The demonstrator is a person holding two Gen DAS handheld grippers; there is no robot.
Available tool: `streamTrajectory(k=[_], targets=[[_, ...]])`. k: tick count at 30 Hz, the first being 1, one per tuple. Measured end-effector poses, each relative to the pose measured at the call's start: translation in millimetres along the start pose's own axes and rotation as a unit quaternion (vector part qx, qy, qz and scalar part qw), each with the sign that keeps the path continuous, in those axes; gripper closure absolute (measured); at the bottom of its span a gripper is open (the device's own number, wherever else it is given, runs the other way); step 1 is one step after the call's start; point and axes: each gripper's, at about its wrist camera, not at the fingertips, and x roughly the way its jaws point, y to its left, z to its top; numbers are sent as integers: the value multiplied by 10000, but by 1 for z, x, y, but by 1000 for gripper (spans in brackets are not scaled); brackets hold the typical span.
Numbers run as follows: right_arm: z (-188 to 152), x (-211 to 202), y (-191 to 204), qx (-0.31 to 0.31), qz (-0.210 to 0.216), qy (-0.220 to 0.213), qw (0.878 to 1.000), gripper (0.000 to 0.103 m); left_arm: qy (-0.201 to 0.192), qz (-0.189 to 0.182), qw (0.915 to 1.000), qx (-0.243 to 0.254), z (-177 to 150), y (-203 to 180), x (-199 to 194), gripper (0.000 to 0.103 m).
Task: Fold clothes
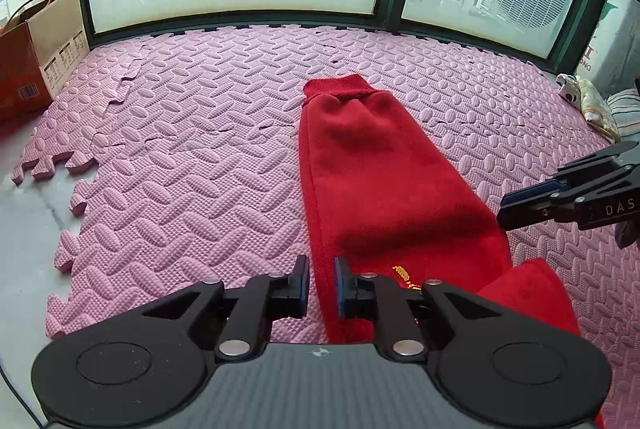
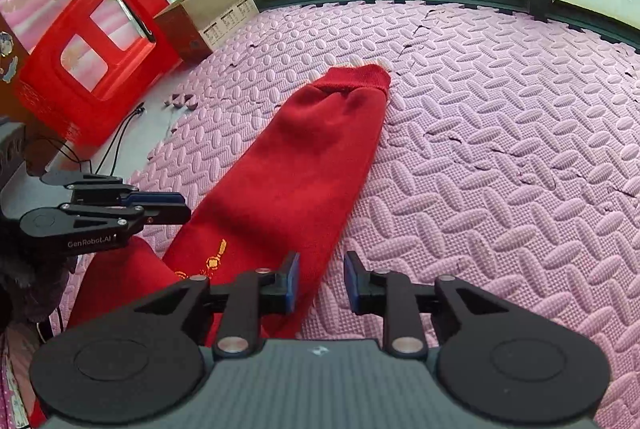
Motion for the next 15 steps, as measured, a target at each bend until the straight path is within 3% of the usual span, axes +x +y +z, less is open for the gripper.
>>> streamTrajectory(k=[1, 3, 5, 9, 13, 15], targets=[[6, -1, -2, 55, 49, -61, 10000, 76, -69, 18, 10000, -31, 0, 2, -7, 82], [16, 0, -6, 112, 70, -144, 9998, 61, -209, 9, 9997, -96, 1, 4, -21, 77], [38, 10, -15, 279, 135, -314, 9990, 61, -331, -95, 9993, -124, -2, 2, -36, 74], [68, 42, -31, 448, 159, -491, 9977, 55, -474, -568, 9972, -67, -16, -16, -68, 54], [82, 72, -39, 503, 212, -479, 9974, 55, -383, -939, 9948, -72, -35, -35, -81, 46], [86, 87, -42, 512, 300, -469, 9971, 54, -264, -1067, 9937, -201, -44, -41, -82, 36]])
